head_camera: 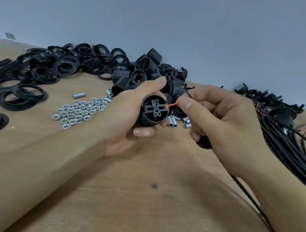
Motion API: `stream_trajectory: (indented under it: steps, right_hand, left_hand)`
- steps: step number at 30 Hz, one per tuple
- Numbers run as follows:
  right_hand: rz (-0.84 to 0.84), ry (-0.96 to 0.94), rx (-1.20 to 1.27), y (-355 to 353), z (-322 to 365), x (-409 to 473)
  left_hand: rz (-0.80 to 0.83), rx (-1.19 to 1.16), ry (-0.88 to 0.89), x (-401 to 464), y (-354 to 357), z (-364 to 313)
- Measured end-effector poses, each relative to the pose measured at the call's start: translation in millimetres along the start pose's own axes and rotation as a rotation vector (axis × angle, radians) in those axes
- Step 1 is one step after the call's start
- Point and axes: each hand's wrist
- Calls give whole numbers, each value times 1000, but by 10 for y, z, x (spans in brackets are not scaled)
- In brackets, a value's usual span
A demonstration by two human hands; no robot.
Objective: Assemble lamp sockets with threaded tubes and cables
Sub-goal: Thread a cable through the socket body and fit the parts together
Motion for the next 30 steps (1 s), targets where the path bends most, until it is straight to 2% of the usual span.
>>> stream_trajectory:
  steps: [9,17,24,30]
  right_hand:
    - [66,-174,-137,79,82,-80]
    - [82,-227,-211,104,63,-93]
    - [42,-377,-463,127,75,-130]
    - [23,-376,-496,142,44,-122]
  left_hand:
    - [5,69,43,-17,20,18]
    - [11,78,46,-27,35,21]
    - [0,101,25,-20,26,45]
    - [17,-16,-39,-20,51,58]
Point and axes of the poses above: each hand's wrist, its own x-axis towards the middle knuckle, its own y-axis out of the palm, z = x × y, and after that the axes turned 4 degrees about -z, right-handed
